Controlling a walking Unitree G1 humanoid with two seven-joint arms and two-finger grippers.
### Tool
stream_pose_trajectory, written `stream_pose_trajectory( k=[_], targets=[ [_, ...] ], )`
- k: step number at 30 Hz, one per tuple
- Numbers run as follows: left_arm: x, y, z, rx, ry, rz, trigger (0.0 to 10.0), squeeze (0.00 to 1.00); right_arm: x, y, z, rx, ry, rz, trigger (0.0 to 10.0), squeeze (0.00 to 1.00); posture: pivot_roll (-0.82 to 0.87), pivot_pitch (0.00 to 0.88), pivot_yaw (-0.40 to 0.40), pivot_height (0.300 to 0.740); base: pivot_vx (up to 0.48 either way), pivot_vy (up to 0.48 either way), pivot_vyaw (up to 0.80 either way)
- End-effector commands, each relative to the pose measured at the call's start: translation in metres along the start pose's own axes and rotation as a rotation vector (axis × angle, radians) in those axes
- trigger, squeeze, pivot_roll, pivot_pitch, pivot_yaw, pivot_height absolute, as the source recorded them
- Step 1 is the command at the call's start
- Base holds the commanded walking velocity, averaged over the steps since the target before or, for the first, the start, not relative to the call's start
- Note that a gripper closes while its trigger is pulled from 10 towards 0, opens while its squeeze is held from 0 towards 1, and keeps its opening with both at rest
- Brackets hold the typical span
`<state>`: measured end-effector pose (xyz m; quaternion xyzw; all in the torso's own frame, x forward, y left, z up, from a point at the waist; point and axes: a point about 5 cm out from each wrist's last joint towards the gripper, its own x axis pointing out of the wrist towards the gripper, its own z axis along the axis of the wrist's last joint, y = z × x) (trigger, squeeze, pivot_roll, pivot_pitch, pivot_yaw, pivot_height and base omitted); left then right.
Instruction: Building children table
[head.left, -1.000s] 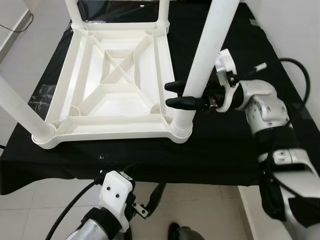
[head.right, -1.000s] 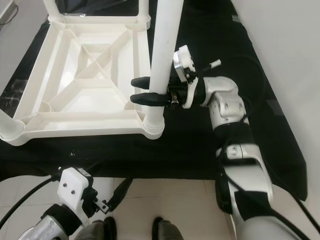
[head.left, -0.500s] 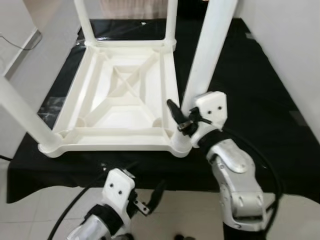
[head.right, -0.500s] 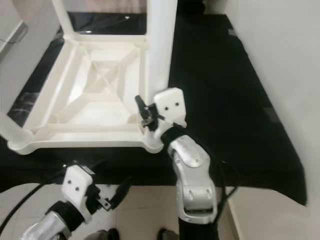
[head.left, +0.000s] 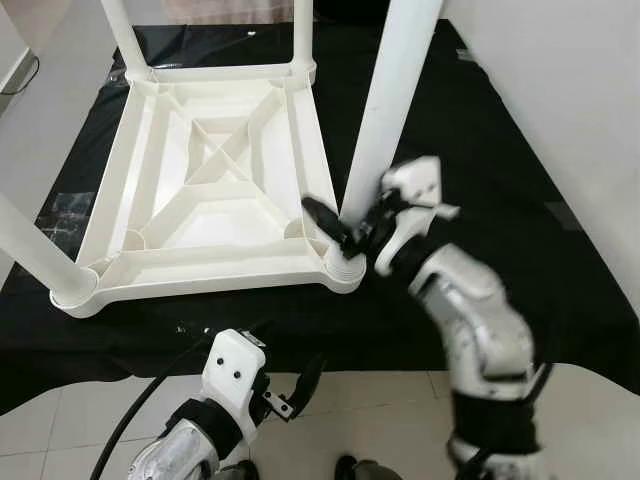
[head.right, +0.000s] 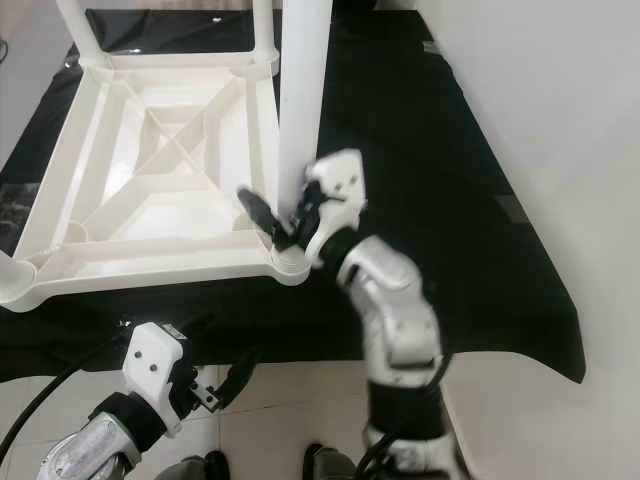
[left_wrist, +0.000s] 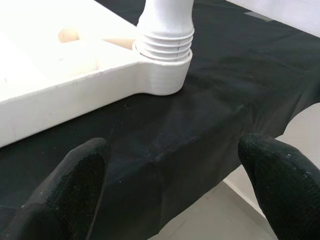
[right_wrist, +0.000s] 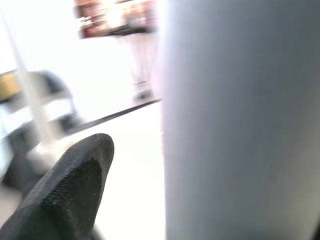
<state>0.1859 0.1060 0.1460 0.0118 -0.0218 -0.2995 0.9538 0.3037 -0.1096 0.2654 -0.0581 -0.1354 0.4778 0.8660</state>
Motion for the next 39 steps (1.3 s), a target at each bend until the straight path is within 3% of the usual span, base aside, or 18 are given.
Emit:
stream_pose_trajectory(
  k=[1, 2, 3, 4, 6, 15, 17, 18, 19, 21, 22, 32, 33, 37, 38, 39],
  targets=[
    [-0.002, -0.005, -0.001, -0.017, 0.006, -0.009, 10.0, 0.0, 0.002, 0.005, -0.007, 0.02, 0.002, 0.093, 10.0, 0.05, 0.05, 0.248, -0.074, 0.74, 0.0, 0.0, 0.0],
    [-0.004, -0.007, 0.0, -0.021, 0.007, -0.011, 10.0, 0.0, 0.0, -0.008, -0.005, 0.001, 0.02, 0.154, 10.0, 0.0, 0.06, 0.258, -0.081, 0.74, 0.0, 0.0, 0.0],
    [-0.004, -0.007, 0.0, -0.021, 0.007, -0.011, 10.0, 0.0, 0.0, -0.008, -0.005, 0.001, 0.02, 0.154, 10.0, 0.0, 0.06, 0.258, -0.081, 0.74, 0.0, 0.0, 0.0],
    [-0.006, -0.009, 0.0, -0.022, 0.008, -0.012, 10.0, 0.0, 0.005, -0.025, -0.002, -0.027, 0.025, 0.144, 10.0, 0.0, 0.07, 0.266, -0.082, 0.74, 0.0, 0.0, 0.0],
    [-0.009, -0.012, 0.001, -0.024, 0.01, -0.012, 10.0, 0.0, 0.009, -0.034, 0.004, -0.032, 0.016, 0.164, 10.0, 0.0, 0.08, 0.276, -0.086, 0.74, 0.0, 0.0, 0.0],
    [-0.017, -0.018, 0.004, -0.027, 0.018, -0.01, 10.0, 0.0, 0.008, -0.044, 0.02, -0.004, -0.02, 0.342, 10.0, 0.0, 0.11, 0.304, -0.091, 0.74, 0.0, 0.0, 0.0],
    [-0.021, -0.021, 0.005, -0.03, 0.023, -0.011, 10.0, 0.0, 0.002, -0.051, 0.026, 0.028, -0.024, 0.504, 10.0, 0.0, 0.12, 0.318, -0.089, 0.74, 0.0, 0.0, 0.0],
    [-0.021, -0.021, 0.005, -0.03, 0.023, -0.011, 10.0, 0.0, 0.002, -0.051, 0.026, 0.028, -0.024, 0.504, 10.0, 0.0, 0.12, 0.318, -0.089, 0.74, 0.0, 0.0, 0.0],
    [-0.022, -0.022, 0.006, -0.031, 0.026, -0.011, 10.0, 0.0, 0.002, -0.057, 0.028, 0.032, -0.027, 0.533, 4.8, 0.0, 0.12, 0.323, -0.09, 0.74, 0.0, 0.0, 0.0],
    [-0.023, -0.022, 0.006, -0.031, 0.027, -0.011, 10.0, 0.0, 0.003, -0.059, 0.029, 0.033, -0.031, 0.543, 4.8, 0.0, 0.12, 0.324, -0.089, 0.74, 0.0, 0.0, 0.0],
    [-0.023, -0.022, 0.006, -0.032, 0.028, -0.011, 10.0, 0.0, 0.003, -0.061, 0.03, 0.039, -0.036, 0.553, 0.0, 0.0, 0.12, 0.325, -0.089, 0.74, 0.0, 0.0, 0.0],
    [-0.022, -0.022, 0.006, -0.03, 0.032, -0.007, 10.0, 0.0, 0.002, -0.062, 0.031, 0.041, -0.023, 0.613, 0.0, 0.0, 0.11, 0.32, -0.092, 0.74, 0.0, 0.0, 0.0],
    [-0.021, -0.021, 0.005, -0.028, 0.029, -0.004, 10.0, 0.0, -0.001, -0.058, 0.019, 0.011, 0.023, 0.519, 0.0, 0.0, 0.09, 0.31, -0.105, 0.74, 0.0, 0.0, 0.0],
    [-0.02, -0.02, 0.005, -0.028, 0.029, -0.002, 10.0, 0.0, -0.002, -0.057, 0.014, 0.002, 0.039, 0.479, 0.0, 0.0, 0.09, 0.31, -0.105, 0.74, 0.0, 0.0, 0.0],
    [-0.019, -0.02, 0.004, -0.027, 0.028, 0.0, 10.0, 0.0, -0.001, -0.051, -0.001, 0.019, 0.087, 0.359, 0.0, 0.0, 0.08, 0.296, -0.117, 0.74, 0.0, 0.0, 0.0],
    [-0.019, -0.018, 0.003, -0.025, 0.028, 0.004, 10.0, 0.0, 0.003, -0.039, -0.036, 0.032, 0.223, -0.007, 0.0, 0.0, 0.07, 0.286, -0.112, 0.74, 0.0, 0.0, 0.0]
  ],
)
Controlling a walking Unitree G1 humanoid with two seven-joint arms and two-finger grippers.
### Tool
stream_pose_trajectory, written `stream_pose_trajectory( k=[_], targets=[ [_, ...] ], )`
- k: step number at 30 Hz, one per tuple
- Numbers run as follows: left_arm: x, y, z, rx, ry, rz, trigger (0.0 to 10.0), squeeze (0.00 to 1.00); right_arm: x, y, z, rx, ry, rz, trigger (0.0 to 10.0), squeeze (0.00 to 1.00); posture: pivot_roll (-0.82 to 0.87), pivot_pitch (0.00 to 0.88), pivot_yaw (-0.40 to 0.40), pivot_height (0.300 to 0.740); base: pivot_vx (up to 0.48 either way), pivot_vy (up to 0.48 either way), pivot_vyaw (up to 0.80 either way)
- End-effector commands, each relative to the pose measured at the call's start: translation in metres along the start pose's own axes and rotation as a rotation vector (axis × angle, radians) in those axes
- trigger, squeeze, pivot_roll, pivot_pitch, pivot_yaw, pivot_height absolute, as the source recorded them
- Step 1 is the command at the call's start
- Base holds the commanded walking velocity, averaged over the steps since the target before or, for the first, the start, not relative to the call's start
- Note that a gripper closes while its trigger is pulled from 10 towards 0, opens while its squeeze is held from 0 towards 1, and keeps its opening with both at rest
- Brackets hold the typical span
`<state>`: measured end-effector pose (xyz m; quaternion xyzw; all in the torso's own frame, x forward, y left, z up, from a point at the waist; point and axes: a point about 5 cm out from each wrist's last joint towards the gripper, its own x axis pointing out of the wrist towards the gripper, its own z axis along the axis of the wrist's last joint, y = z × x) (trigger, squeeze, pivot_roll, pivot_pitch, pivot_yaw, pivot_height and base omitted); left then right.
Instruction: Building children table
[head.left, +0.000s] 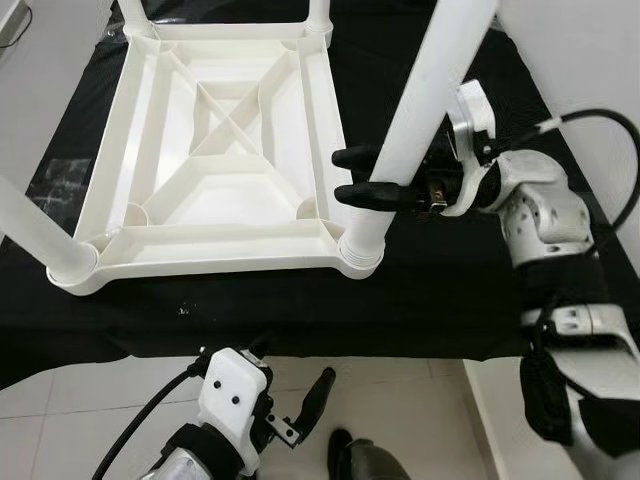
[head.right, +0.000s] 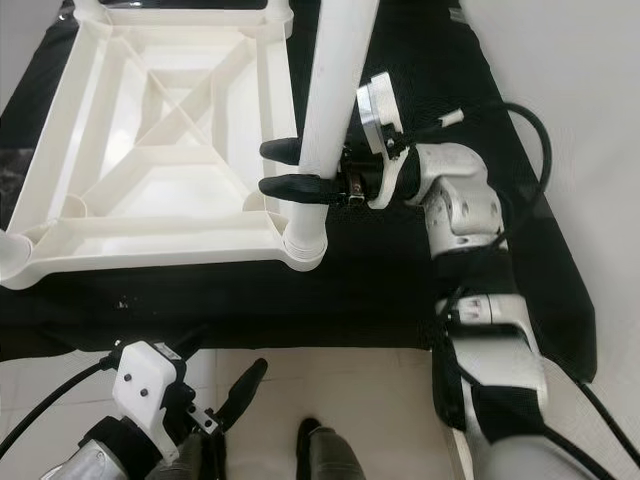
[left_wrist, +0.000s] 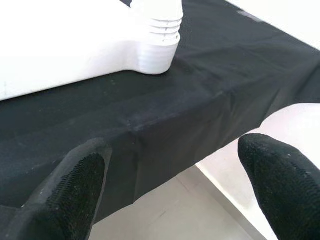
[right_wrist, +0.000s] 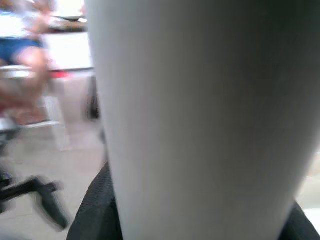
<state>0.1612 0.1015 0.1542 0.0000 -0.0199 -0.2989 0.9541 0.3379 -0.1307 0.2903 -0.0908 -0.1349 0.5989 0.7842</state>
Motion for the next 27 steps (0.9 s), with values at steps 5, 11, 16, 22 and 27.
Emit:
stream_pose_trajectory(
  k=[5, 11, 16, 22, 27],
  targets=[
    [0.0, 0.003, -0.007, 0.006, 0.03, 0.009, 10.0, 0.0, -0.011, 0.056, -0.091, 0.168, 0.414, -0.802, 0.0, 0.0, 0.07, 0.279, -0.099, 0.74, 0.0, 0.0, 0.0],
    [0.01, 0.012, -0.014, 0.018, 0.032, 0.005, 10.0, 0.0, 0.024, 0.061, -0.092, 0.21, 0.331, -0.813, 0.0, 0.0, 0.07, 0.201, -0.085, 0.74, 0.0, 0.0, 0.0],
    [0.014, 0.016, -0.015, 0.025, 0.029, 0.014, 10.0, 0.0, 0.035, 0.05, -0.082, 0.219, 0.235, -0.762, 10.0, 0.0, 0.08, 0.184, -0.093, 0.74, 0.0, 0.0, 0.0],
    [0.017, 0.018, -0.016, 0.032, 0.023, 0.022, 10.0, 0.0, 0.037, 0.04, -0.06, 0.218, 0.098, -0.588, 10.0, 1.0, 0.08, 0.175, -0.093, 0.74, 0.0, 0.0, 0.0],
    [0.017, 0.018, -0.016, 0.032, 0.022, 0.021, 10.0, 0.0, 0.034, 0.037, -0.049, 0.207, 0.05, -0.521, 10.0, 1.0, 0.08, 0.171, -0.093, 0.74, 0.0, 0.0, 0.0]
  ],
)
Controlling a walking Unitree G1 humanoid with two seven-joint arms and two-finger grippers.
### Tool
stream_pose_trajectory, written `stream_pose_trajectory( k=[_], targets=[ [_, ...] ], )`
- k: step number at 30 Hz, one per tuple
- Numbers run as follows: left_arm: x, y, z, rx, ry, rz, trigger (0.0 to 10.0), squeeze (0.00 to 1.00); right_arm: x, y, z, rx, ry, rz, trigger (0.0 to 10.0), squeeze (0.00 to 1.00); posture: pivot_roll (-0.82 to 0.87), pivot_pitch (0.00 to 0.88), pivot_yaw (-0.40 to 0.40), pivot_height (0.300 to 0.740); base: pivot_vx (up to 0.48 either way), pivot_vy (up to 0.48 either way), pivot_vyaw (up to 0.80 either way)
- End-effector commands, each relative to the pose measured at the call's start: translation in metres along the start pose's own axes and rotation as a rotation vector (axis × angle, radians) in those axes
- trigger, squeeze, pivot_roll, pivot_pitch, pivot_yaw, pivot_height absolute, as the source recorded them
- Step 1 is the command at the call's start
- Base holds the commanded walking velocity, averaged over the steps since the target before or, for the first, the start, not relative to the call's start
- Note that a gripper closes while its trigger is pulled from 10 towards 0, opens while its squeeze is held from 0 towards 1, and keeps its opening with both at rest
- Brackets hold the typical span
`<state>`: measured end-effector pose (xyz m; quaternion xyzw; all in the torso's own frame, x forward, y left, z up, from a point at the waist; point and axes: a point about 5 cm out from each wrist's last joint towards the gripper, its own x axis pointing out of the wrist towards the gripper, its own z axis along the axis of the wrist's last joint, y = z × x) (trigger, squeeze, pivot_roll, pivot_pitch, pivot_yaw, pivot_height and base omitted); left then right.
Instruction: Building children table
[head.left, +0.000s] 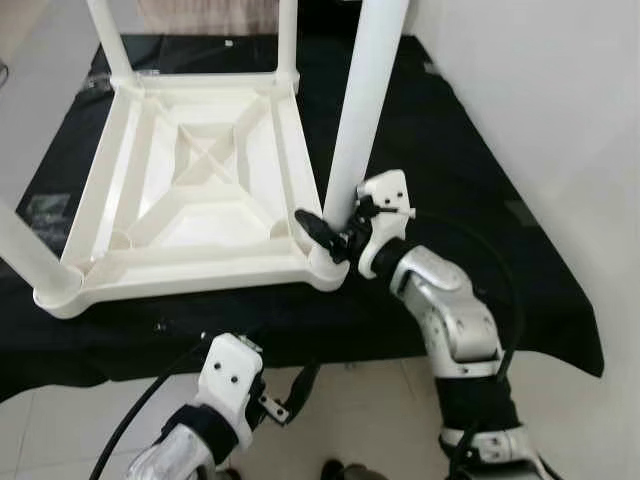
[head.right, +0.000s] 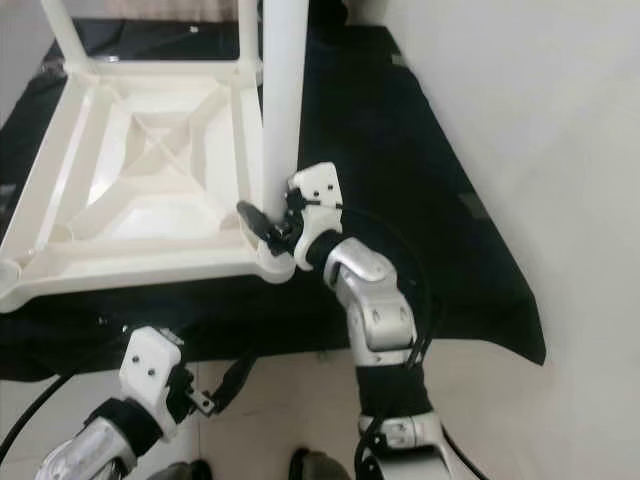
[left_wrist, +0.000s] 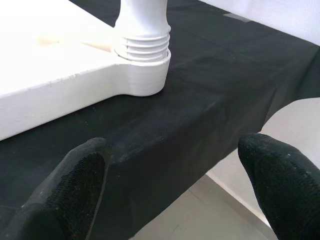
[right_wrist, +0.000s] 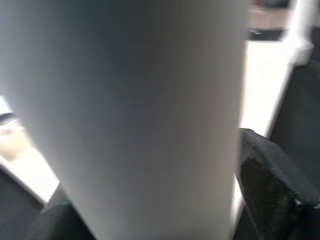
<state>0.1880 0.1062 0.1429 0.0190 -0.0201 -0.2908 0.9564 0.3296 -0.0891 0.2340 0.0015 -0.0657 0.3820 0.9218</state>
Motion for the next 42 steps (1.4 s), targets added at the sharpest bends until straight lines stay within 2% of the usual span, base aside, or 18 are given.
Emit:
stream_pose_trajectory(
  k=[1, 2, 3, 5, 6, 7, 17, 18, 19, 20, 29, 35, 36, 37, 38, 39, 40, 42],
  targets=[
    [-0.002, -0.002, -0.003, -0.007, 0.009, 0.002, 10.0, 0.0, -0.005, -0.001, 0.015, -0.057, -0.047, 0.164, 10.0, 1.0, 0.1, 0.18, -0.097, 0.74, 0.0, 0.0, 0.0],
    [-0.002, -0.002, -0.003, -0.007, 0.009, 0.002, 10.0, 0.0, -0.005, -0.001, 0.015, -0.057, -0.047, 0.164, 10.0, 1.0, 0.1, 0.18, -0.097, 0.74, 0.0, 0.0, 0.0],
    [-0.002, -0.004, -0.003, -0.009, 0.007, -0.001, 10.0, 0.0, -0.011, -0.004, 0.023, -0.102, -0.052, 0.31, 10.0, 0.34, 0.1, 0.188, -0.096, 0.74, 0.0, 0.0, 0.0],
    [-0.002, -0.004, -0.003, -0.009, 0.007, -0.001, 10.0, 0.0, -0.011, -0.004, 0.023, -0.102, -0.052, 0.31, 10.0, 0.34, 0.1, 0.188, -0.096, 0.74, 0.0, 0.0, 0.0],
    [-0.003, -0.005, -0.002, -0.01, 0.005, -0.003, 10.0, 0.0, -0.013, -0.009, 0.028, -0.133, -0.035, 0.44, 10.0, 0.0, 0.11, 0.201, -0.096, 0.74, 0.0, 0.0, 0.0],
    [-0.004, -0.006, -0.002, -0.011, 0.004, -0.004, 10.0, 0.0, -0.011, -0.017, 0.032, -0.185, -0.017, 0.503, 10.0, 0.0, 0.12, 0.208, -0.096, 0.74, 0.0, 0.0, 0.0],
    [-0.016, -0.012, 0.001, -0.016, 0.015, -0.007, 10.0, 0.0, -0.003, -0.037, 0.062, -0.228, -0.032, 0.69, 10.0, 0.0, 0.15, 0.255, -0.088, 0.74, 0.0, 0.0, 0.0],
    [-0.017, -0.013, 0.002, -0.017, 0.018, -0.009, 10.0, 0.0, -0.004, -0.037, 0.065, -0.223, -0.034, 0.721, 8.9, 0.0, 0.15, 0.26, -0.086, 0.74, 0.0, 0.0, 0.0],
    [-0.017, -0.013, 0.002, -0.017, 0.018, -0.009, 10.0, 0.0, -0.004, -0.037, 0.065, -0.223, -0.034, 0.721, 8.9, 0.0, 0.15, 0.26, -0.086, 0.74, 0.0, 0.0, 0.0],
    [-0.018, -0.014, 0.002, -0.018, 0.02, -0.011, 10.0, 0.0, -0.005, -0.037, 0.068, -0.217, -0.034, 0.749, 0.0, 0.0, 0.15, 0.263, -0.085, 0.74, 0.0, 0.0, 0.0],
    [-0.02, -0.016, 0.002, -0.023, 0.023, -0.012, 10.0, 0.0, -0.01, -0.04, 0.067, -0.21, 0.013, 0.89, 0.0, 0.0, 0.14, 0.266, -0.087, 0.74, 0.0, 0.0, 0.0],
    [-0.018, -0.017, 0.003, -0.029, 0.02, -0.012, 10.0, 0.0, -0.019, -0.045, 0.053, -0.203, 0.037, 0.786, 0.0, 0.0, 0.12, 0.263, -0.098, 0.74, 0.0, 0.0, 0.0],
    [-0.016, -0.017, 0.002, -0.031, 0.017, -0.013, 10.0, 0.0, -0.022, -0.042, 0.037, -0.159, 0.076, 0.648, 0.0, 0.0, 0.1, 0.26, -0.114, 0.74, 0.0, 0.0, 0.0],
    [-0.016, -0.017, 0.002, -0.031, 0.017, -0.013, 10.0, 0.0, -0.022, -0.042, 0.037, -0.159, 0.076, 0.648, 0.0, 0.0, 0.1, 0.26, -0.114, 0.74, 0.0, 0.0, 0.0],
    [-0.015, -0.016, 0.002, -0.033, 0.014, -0.013, 10.0, 0.0, -0.02, -0.034, 0.009, -0.113, 0.153, 0.349, 0.0, 0.0, 0.09, 0.254, -0.115, 0.74, 0.0, 0.0, 0.0],
    [-0.015, -0.016, 0.002, -0.033, 0.014, -0.013, 10.0, 0.0, -0.02, -0.034, 0.009, -0.113, 0.153, 0.349, 0.0, 0.0, 0.09, 0.254, -0.115, 0.74, 0.0, 0.0, 0.0],
    [-0.013, -0.015, 0.002, -0.033, 0.01, -0.012, 10.0, 0.0, -0.03, -0.005, -0.031, -0.04, 0.27, 0.095, 0.0, 0.0, 0.06, 0.254, -0.104, 0.74, 0.0, 0.0, 0.0],
    [-0.013, -0.015, 0.002, -0.033, 0.01, -0.012, 10.0, 0.0, -0.03, -0.005, -0.031, -0.04, 0.27, 0.095, 0.0, 0.0, 0.06, 0.254, -0.104, 0.74, 0.0, 0.0, 0.0]
  ],
)
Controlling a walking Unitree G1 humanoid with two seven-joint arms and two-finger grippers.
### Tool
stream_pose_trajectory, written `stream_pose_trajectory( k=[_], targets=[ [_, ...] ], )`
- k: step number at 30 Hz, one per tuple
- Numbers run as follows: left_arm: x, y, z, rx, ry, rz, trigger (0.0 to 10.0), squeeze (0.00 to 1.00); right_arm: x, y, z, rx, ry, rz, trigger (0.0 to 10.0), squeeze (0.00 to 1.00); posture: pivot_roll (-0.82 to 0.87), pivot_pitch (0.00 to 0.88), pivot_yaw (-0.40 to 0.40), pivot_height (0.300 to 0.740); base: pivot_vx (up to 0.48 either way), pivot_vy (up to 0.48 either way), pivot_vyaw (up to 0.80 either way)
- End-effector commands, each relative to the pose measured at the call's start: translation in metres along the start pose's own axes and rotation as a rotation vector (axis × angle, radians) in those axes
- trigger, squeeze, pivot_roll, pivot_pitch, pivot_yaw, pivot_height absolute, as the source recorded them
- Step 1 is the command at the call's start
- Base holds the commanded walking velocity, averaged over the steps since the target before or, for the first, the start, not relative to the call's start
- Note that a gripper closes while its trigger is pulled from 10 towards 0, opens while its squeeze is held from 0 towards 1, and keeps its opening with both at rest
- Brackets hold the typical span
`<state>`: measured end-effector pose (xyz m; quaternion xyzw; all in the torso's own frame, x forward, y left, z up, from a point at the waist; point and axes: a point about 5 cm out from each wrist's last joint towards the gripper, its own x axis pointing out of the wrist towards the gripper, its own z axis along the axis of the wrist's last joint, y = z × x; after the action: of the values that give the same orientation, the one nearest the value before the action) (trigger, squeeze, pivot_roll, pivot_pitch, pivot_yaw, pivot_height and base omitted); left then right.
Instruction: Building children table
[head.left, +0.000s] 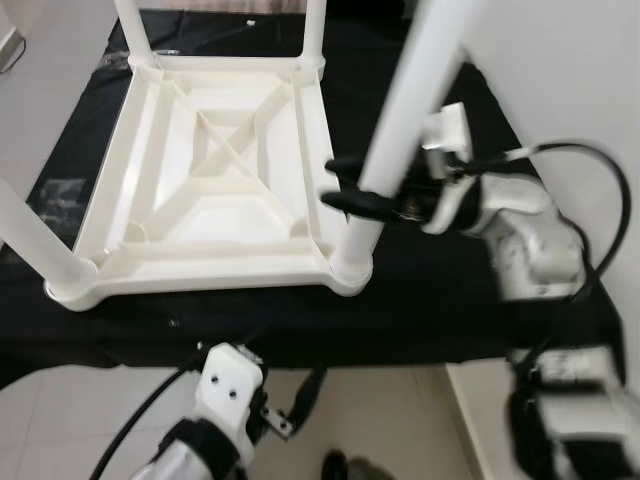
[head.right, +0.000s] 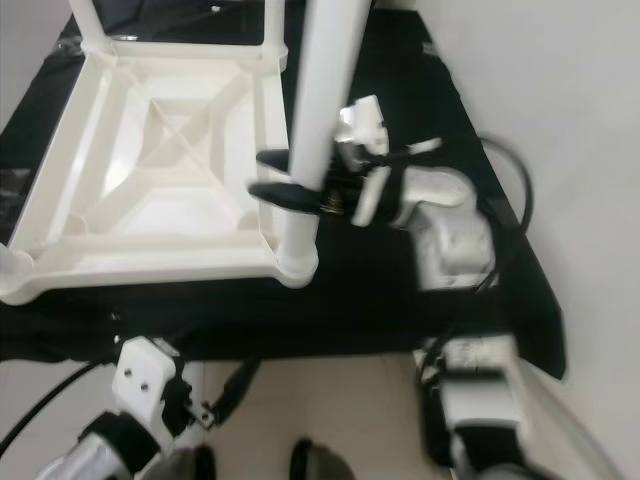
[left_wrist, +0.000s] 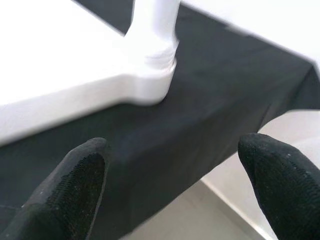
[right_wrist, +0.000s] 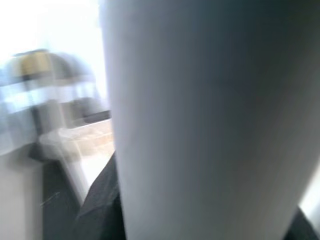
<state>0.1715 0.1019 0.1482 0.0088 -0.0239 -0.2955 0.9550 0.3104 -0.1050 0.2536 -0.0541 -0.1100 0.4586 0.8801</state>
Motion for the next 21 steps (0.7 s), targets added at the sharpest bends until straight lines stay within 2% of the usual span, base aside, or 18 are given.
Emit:
stream_pose_trajectory(
  k=[1, 2, 3, 4, 8, 12, 13, 14, 15, 16, 17, 20, 21],
  targets=[
    [0.001, -0.001, -0.004, -0.016, 0.019, -0.002, 10.0, 0.0, -0.022, 0.024, -0.069, 0.131, 0.395, -0.283, 0.0, 0.0, 0.05, 0.254, -0.089, 0.74, 0.0, 0.0, 0.0],
    [0.005, 0.001, -0.005, -0.018, 0.011, -0.007, 10.0, 0.0, -0.021, 0.035, -0.073, 0.155, 0.413, -0.407, 0.0, 0.0, 0.02, 0.237, -0.075, 0.74, 0.0, 0.0, 0.0],
    [0.007, 0.002, -0.005, -0.02, 0.006, -0.01, 10.0, 0.0, -0.017, 0.04, -0.074, 0.169, 0.41, -0.443, 0.0, 0.0, 0.02, 0.237, -0.075, 0.74, 0.0, 0.0, 0.0],
    [0.007, 0.002, -0.005, -0.02, 0.006, -0.01, 10.0, 0.0, -0.017, 0.04, -0.074, 0.169, 0.41, -0.443, 0.0, 0.0, 0.02, 0.237, -0.075, 0.74, 0.0, 0.0, 0.0],
    [0.017, 0.006, -0.008, -0.025, -0.001, -0.009, 10.0, 0.0, 0.009, 0.025, -0.063, 0.149, 0.345, -0.425, 0.0, 0.0, 0.02, 0.196, -0.094, 0.74, 0.0, 0.0, 0.0],
    [0.019, 0.007, -0.008, -0.025, -0.005, -0.003, 10.0, 0.0, 0.014, 0.02, -0.058, 0.141, 0.329, -0.435, 0.0, 0.0, 0.02, 0.195, -0.095, 0.74, 0.0, 0.0, 0.0],
    [0.02, 0.008, -0.008, -0.023, -0.007, 0.0, 10.0, 0.0, 0.015, 0.016, -0.056, 0.147, 0.314, -0.442, 8.5, 0.0, 0.02, 0.19, -0.097, 0.74, 0.0, 0.0, 0.0],
    [0.02, 0.008, -0.008, -0.021, -0.009, 0.002, 10.0, 0.0, 0.015, 0.015, -0.05, 0.167, 0.273, -0.456, 10.0, 0.73, 0.02, 0.187, -0.097, 0.74, 0.0, 0.0, 0.0],
    [0.02, 0.008, -0.008, -0.021, -0.009, 0.002, 10.0, 0.0, 0.015, 0.015, -0.05, 0.167, 0.273, -0.456, 10.0, 0.73, 0.02, 0.187, -0.097, 0.74, 0.0, 0.0, 0.0],
    [0.021, 0.008, -0.008, -0.02, -0.011, 0.004, 10.0, 0.0, 0.016, 0.015, -0.045, 0.174, 0.241, -0.453, 10.0, 1.0, 0.02, 0.186, -0.098, 0.74, 0.0, 0.0, 0.0],
    [0.021, 0.009, -0.008, -0.019, -0.012, 0.004, 10.0, 0.0, 0.015, 0.015, -0.039, 0.202, 0.206, -0.426, 10.0, 1.0, 0.02, 0.187, -0.098, 0.74, 0.0, 0.0, 0.0],
    [0.021, 0.009, -0.008, -0.02, -0.013, 0.005, 10.0, 0.0, 0.015, 0.014, -0.034, 0.209, 0.167, -0.368, 10.0, 1.0, 0.02, 0.187, -0.098, 0.74, 0.0, 0.0, 0.0],
    [0.021, 0.009, -0.008, -0.02, -0.014, 0.005, 10.0, 0.0, 0.014, 0.013, -0.03, 0.216, 0.114, -0.272, 10.0, 1.0, 0.02, 0.193, -0.094, 0.74, 0.0, 0.0, 0.0]
  ],
)
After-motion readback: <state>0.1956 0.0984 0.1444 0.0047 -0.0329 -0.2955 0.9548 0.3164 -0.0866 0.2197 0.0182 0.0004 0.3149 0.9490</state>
